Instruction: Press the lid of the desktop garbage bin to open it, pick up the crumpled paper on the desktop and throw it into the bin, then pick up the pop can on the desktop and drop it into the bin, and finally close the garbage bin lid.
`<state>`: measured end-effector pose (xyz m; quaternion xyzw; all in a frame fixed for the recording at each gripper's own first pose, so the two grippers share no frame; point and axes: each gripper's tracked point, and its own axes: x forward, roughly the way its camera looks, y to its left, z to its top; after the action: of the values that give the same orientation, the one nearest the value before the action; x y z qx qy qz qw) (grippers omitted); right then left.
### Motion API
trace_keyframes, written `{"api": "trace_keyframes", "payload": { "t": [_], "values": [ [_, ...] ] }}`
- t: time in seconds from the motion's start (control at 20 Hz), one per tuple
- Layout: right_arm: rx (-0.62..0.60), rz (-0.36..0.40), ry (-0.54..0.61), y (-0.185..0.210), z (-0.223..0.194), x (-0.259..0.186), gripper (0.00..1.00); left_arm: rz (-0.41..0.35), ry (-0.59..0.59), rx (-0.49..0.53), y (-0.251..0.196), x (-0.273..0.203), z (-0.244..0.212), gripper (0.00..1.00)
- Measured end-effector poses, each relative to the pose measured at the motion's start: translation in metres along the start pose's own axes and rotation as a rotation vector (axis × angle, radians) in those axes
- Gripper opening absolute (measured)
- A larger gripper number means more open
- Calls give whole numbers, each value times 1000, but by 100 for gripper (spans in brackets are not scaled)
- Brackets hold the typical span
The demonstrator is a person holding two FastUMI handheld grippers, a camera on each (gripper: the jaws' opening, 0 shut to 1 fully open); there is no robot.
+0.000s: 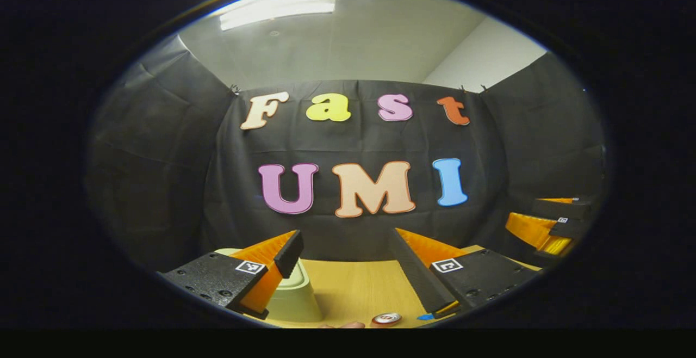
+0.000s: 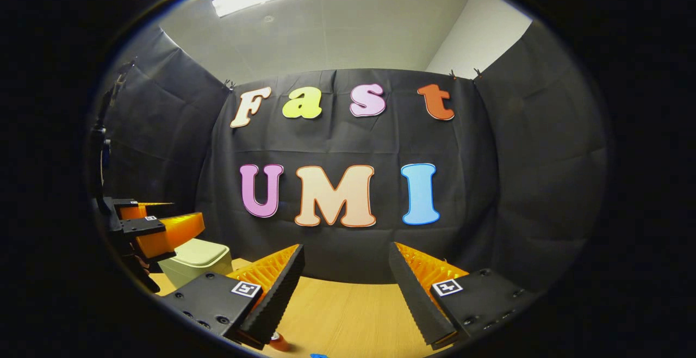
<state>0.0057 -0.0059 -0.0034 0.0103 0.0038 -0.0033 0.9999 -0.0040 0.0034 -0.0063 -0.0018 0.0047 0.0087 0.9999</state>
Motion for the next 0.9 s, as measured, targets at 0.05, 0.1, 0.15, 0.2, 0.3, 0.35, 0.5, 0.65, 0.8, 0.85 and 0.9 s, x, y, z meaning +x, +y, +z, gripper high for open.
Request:
{"api": "trace_keyframes", "payload": {
  "t": [0.05,0.1,0.15,0.2,0.3,0.35,0.5,0.65,0.8,0.85,0.9],
  "values": [
    [2,-6,3,-3,0,0,98,1,5,-1,0,0,-3,95],
    [7,-11,6,-7,-2,1,98,1,6,-1,0,0,-3,95],
    [15,-20,8,-11,-2,2,98,3,9,0,1,1,-5,95],
    [23,-28,12,-15,-3,3,98,3,12,1,1,1,-6,96],
    [29,-46,18,-24,-3,4,98,5,17,2,2,3,-8,95],
    [30,-54,18,-28,-2,5,98,7,20,2,4,2,-10,95],
    [39,-59,14,-32,-1,5,98,11,28,1,5,4,-12,95],
    [37,-61,10,-33,0,6,98,14,33,6,5,4,-13,96],
    [29,-57,9,-31,-1,6,98,14,31,12,4,4,-13,96],
    [28,-56,7,-31,0,6,98,14,32,13,4,4,-14,95],
    [28,-56,6,-31,0,5,98,14,31,14,3,4,-13,96]
  ]
}}
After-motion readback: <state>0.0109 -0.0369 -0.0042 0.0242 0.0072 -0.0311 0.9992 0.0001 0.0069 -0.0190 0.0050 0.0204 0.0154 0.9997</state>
